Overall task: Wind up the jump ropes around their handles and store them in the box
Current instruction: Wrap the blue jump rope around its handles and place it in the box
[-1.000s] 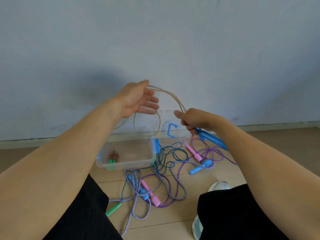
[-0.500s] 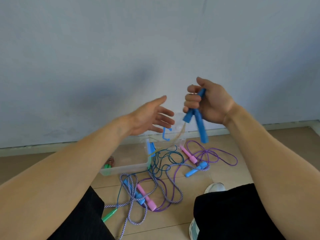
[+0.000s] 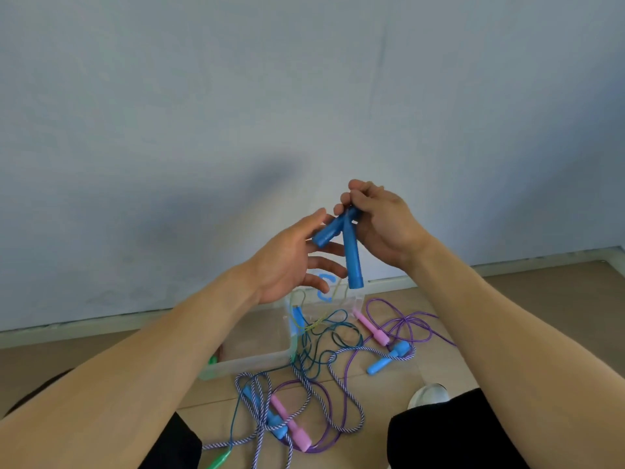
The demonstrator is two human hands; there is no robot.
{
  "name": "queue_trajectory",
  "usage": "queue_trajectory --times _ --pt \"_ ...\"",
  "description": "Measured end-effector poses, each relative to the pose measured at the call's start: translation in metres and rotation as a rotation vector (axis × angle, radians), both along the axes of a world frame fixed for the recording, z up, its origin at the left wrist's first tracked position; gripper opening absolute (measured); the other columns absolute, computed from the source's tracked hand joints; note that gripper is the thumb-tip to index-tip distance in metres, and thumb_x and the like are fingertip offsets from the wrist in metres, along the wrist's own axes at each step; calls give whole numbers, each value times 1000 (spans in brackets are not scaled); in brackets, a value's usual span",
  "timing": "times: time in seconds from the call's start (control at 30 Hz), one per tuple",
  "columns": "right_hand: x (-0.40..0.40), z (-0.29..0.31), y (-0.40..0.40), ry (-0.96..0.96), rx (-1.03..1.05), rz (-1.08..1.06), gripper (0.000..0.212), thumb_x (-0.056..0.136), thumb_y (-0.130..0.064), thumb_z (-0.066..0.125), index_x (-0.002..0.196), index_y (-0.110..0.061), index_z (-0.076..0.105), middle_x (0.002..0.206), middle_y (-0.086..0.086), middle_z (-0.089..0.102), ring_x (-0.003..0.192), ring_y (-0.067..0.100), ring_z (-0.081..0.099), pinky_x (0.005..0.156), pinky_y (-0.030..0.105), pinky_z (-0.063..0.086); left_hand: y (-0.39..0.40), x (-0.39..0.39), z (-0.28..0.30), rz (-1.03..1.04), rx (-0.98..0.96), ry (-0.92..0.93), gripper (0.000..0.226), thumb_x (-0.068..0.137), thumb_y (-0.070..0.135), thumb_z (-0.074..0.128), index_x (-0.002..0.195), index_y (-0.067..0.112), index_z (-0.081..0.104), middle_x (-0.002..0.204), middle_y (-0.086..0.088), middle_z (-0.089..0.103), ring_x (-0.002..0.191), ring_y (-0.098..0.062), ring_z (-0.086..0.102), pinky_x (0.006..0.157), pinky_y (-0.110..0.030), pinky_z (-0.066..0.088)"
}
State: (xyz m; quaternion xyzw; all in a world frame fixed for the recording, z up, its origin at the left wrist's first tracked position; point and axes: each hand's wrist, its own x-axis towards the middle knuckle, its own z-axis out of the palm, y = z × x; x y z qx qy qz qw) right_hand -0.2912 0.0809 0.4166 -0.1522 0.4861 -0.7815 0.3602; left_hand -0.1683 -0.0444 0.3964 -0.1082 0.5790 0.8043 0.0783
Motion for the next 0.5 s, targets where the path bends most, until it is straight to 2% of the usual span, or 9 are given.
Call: queue_trajectory --times 0.13,0.23,0.3,0.37,0.43,0.5 --pt "5 -6 -6 148 120 -172 13 101 2 41 106 -7 48 82 13 58 71 29 66 78 46 59 10 3 -5 -19 -215 -29 63 85 28 76 135 16 40 115 -13 61 86 -27 70 67 -36 55" --pt "5 -8 -9 314 204 -273 14 99 5 41 102 -6 49 82 14 58 67 28 67 73 45 61 23 6 -14 9 -154 -140 73 82 19 79 137 20 30 118 -17 62 87 -32 72 77 -41 60" --pt "6 -7 -10 376 229 -306 12 100 3 41 102 -6 49 83 14 58 68 29 67 70 40 61 29 7 -18 -24 -82 -195 62 86 20 75 133 12 37 116 -21 67 90 -35 72 80 -44 60" --pt "7 -5 -10 433 255 -317 11 101 2 41 103 -5 49 83 13 59 69 29 67 67 34 61 34 6 -19 -68 -41 -186 43 92 26 68 124 5 49 106 -18 71 88 -34 71 73 -40 60" --pt "6 -6 -10 483 291 -312 10 100 2 42 103 -5 50 84 14 60 68 26 68 67 36 62 37 3 -21 -33 -3 -163 27 97 28 59 110 4 55 87 -11 69 71 -28 68 58 -31 54" --pt "3 -10 -10 529 369 -303 9 100 0 44 103 -5 51 86 13 64 70 24 71 71 40 62 35 1 -19 59 -82 -148 23 102 30 50 95 8 53 71 -5 57 53 -20 56 47 -26 41"
